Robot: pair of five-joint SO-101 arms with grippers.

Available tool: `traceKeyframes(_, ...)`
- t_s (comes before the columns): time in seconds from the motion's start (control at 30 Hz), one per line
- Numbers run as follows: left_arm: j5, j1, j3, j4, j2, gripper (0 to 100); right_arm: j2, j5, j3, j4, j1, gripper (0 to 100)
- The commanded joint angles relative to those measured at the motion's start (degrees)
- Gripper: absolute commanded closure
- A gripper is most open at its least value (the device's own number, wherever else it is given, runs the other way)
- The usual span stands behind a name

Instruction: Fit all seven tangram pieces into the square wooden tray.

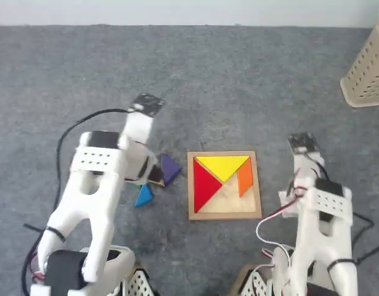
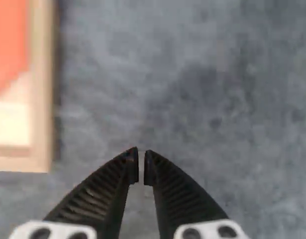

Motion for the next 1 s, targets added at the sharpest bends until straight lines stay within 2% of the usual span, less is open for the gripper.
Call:
traceKeyframes(0.0, 4.48, 2.99, -2.07, -3.43, -1.93, 74, -2.33, 3.69, 1.49, -3.82, 3.65, 97.4)
traceKeyframes(0.13, 7.56, 3.08, -2.24, -5.71, 0.09, 74, -2.42, 4.31, 3.25, -5.05, 3.38, 97.4)
traceKeyframes(0.37, 8.09, 3.52, -2.59, -9.76, 11.08, 74, -2.59, 4.13, 4.22, -6.11, 3.56, 97.4)
traceKeyframes(0.73, 7.30, 2.20, -0.40, -10.20, 12.13, 74, -2.95, 4.13, 5.10, -6.73, 3.65, 97.4)
traceKeyframes(0.97, 3.16, -6.42, 1.01, -12.57, 12.13, 74, -2.95, 4.13, 5.19, -6.73, 3.65, 97.4)
